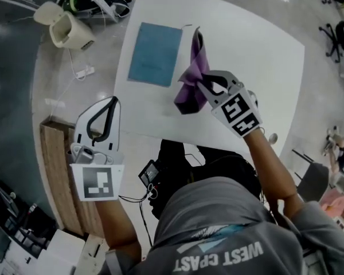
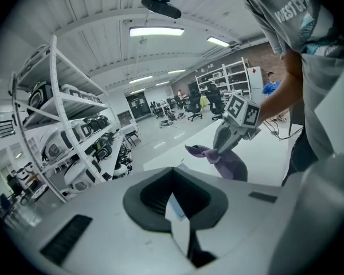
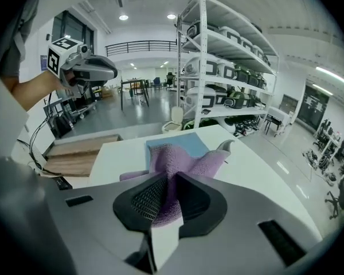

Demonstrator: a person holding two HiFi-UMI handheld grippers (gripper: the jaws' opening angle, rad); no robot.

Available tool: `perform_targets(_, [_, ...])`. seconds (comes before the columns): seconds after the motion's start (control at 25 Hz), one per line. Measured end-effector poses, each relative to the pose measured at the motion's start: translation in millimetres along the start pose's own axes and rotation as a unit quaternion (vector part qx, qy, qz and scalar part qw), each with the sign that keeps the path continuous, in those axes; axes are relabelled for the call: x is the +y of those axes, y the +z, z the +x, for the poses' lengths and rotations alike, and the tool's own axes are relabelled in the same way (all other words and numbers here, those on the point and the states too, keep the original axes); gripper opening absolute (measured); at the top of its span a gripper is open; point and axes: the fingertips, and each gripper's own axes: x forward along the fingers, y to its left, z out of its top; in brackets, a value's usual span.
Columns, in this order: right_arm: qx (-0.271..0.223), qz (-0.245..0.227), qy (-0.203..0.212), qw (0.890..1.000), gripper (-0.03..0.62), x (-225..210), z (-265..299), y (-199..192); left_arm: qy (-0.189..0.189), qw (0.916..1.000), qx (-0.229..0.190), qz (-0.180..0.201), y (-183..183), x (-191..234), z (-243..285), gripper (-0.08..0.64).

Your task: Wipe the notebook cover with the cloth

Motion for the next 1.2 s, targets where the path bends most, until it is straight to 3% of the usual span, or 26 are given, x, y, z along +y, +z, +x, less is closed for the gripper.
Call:
perform_targets(0.4, [0.065,-0.023,0.066,0.995,0.072,41.9,106.9,2.2,0.016,0.9962,0.045,-0.072,-92.6,31.5,-16.2,0.000])
perform_targets(0.8, [0.043,-0.074,0.101,0.991,0.072,78.4,181.4,62.0,-0.005,0.9953,0.048,-0.084,-109.7,41.9,0.5,0.000])
perform_targets(0.92, [0.040,-0.075,0.098,0.992,0.072,75.4,173.2,56.0,-0.014,0.9957,0.050,-0.077,-112.1,38.0,6.2,0.000])
perform_targets(1.2, [0.066,-0.065,0.063,0.994,0.074,48.1,131.6,12.1,-0.049,0.9974,-0.003,-0.052,-70.6,29.5,29.1,0.000])
